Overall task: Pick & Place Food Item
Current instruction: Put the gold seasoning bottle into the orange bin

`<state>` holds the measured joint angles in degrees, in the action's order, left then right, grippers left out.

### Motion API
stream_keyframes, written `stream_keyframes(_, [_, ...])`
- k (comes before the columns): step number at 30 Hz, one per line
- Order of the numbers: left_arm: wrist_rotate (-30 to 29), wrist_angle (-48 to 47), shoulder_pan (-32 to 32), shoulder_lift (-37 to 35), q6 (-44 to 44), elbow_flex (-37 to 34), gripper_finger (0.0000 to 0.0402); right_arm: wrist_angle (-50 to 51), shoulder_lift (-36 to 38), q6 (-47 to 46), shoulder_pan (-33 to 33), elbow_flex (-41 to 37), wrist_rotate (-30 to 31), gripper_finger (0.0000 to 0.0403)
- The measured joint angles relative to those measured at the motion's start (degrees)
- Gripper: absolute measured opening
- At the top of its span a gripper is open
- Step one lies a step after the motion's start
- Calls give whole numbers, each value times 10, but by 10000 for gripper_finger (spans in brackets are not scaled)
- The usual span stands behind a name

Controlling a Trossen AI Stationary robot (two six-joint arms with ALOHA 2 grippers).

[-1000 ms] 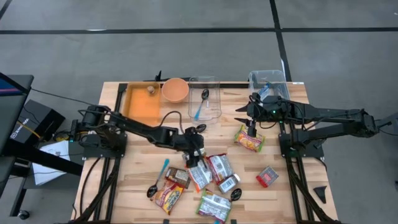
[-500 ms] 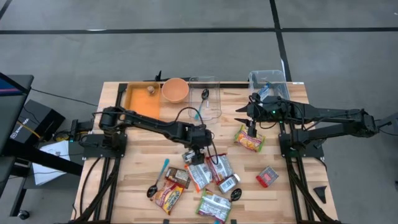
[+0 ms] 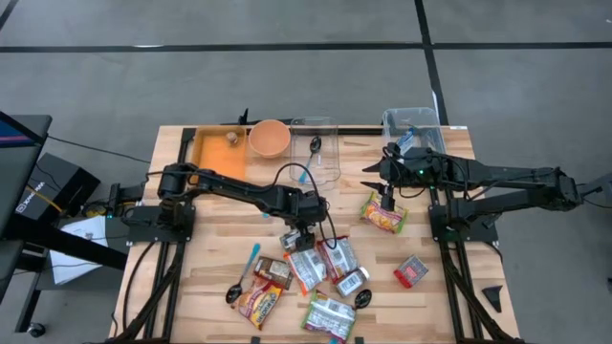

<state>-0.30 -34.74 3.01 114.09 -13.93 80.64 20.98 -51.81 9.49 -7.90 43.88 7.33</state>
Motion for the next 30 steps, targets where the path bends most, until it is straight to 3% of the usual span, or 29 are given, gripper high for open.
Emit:
stream_keyframes(9, [23, 4, -5, 31, 0, -4, 330, 0, 0, 0, 0, 0, 0, 163])
stream_keyframes(20, [21, 12, -16, 13, -5, -5, 279, 0, 0, 0, 0, 0, 0, 163])
stream_keyframes(30, [19, 48, -15, -52, 3, -5, 278, -6, 0, 10, 0, 0, 0, 163])
